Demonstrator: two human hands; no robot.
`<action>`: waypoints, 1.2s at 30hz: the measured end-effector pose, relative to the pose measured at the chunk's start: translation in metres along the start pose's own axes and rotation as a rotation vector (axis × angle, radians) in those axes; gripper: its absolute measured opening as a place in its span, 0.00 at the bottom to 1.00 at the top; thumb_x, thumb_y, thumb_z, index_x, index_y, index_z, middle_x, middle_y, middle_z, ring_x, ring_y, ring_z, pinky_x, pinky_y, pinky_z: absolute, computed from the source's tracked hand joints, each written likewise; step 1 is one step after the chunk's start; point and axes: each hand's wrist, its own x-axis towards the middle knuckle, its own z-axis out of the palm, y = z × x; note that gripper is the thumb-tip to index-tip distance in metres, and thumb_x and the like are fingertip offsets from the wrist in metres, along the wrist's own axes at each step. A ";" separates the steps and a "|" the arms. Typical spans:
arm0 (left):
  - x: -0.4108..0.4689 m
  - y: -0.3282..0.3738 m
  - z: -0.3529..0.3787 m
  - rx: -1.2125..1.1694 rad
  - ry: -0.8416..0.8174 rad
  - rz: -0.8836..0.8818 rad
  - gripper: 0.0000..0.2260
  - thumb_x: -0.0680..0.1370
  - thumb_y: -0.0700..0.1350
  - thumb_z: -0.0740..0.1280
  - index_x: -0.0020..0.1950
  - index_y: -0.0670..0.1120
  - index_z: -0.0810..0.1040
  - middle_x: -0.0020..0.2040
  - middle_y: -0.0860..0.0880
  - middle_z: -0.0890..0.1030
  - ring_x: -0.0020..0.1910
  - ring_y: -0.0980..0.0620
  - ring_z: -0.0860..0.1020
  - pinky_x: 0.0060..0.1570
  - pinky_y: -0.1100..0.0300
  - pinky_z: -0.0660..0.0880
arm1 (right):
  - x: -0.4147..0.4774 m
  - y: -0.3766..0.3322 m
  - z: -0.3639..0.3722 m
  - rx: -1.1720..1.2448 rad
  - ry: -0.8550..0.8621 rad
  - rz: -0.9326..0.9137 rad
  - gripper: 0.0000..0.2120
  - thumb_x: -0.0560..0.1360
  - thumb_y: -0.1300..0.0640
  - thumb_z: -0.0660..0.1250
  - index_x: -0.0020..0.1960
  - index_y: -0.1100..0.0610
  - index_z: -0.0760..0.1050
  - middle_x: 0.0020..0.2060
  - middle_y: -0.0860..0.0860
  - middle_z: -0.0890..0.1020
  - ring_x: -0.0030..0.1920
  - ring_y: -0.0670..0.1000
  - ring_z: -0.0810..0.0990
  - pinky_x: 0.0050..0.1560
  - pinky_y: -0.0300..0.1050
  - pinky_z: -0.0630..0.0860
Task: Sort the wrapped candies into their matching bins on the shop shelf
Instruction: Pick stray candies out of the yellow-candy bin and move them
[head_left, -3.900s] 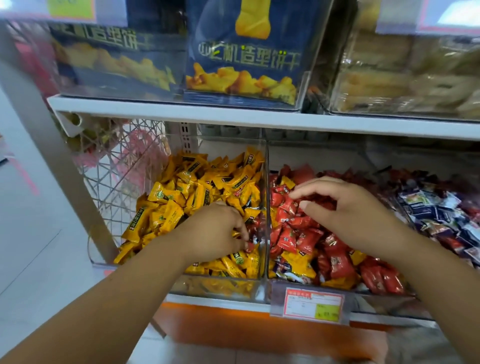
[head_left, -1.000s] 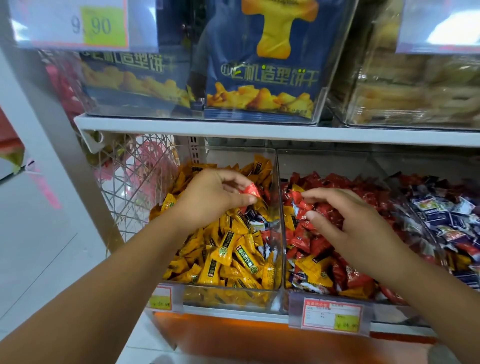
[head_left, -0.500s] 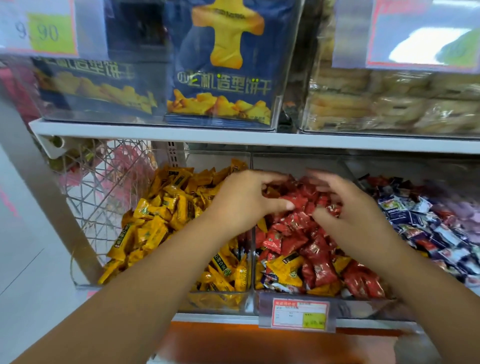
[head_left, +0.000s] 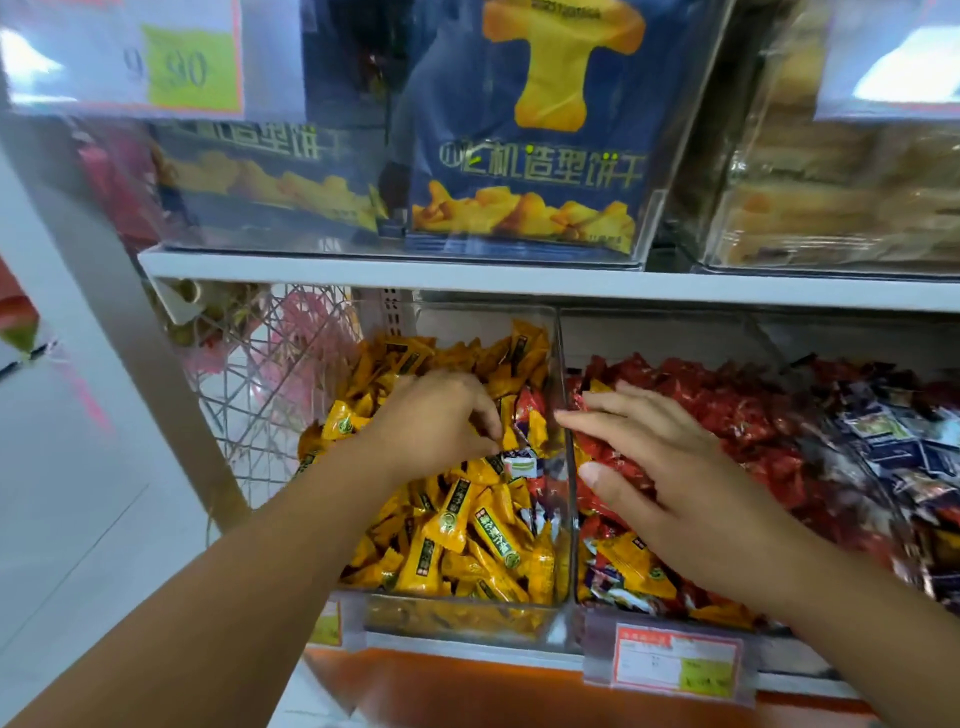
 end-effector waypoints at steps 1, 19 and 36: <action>0.002 -0.002 -0.001 -0.049 0.019 -0.001 0.05 0.73 0.55 0.72 0.46 0.58 0.80 0.49 0.61 0.77 0.55 0.57 0.75 0.60 0.52 0.69 | 0.001 0.001 0.001 0.008 -0.006 0.008 0.19 0.74 0.31 0.43 0.65 0.21 0.53 0.71 0.30 0.58 0.75 0.36 0.46 0.72 0.42 0.47; 0.049 0.012 0.029 -0.099 0.160 -0.005 0.19 0.69 0.59 0.74 0.58 0.60 0.76 0.58 0.54 0.77 0.64 0.50 0.68 0.50 0.58 0.69 | -0.001 0.019 -0.004 0.104 0.125 0.054 0.18 0.78 0.37 0.50 0.67 0.31 0.64 0.62 0.25 0.65 0.69 0.32 0.58 0.70 0.38 0.56; 0.004 0.011 -0.018 -0.695 0.253 -0.066 0.04 0.72 0.52 0.74 0.43 0.54 0.82 0.42 0.56 0.83 0.39 0.64 0.79 0.43 0.70 0.74 | -0.003 0.017 -0.012 0.137 0.111 0.129 0.18 0.79 0.45 0.57 0.69 0.39 0.68 0.62 0.35 0.71 0.67 0.37 0.63 0.68 0.38 0.60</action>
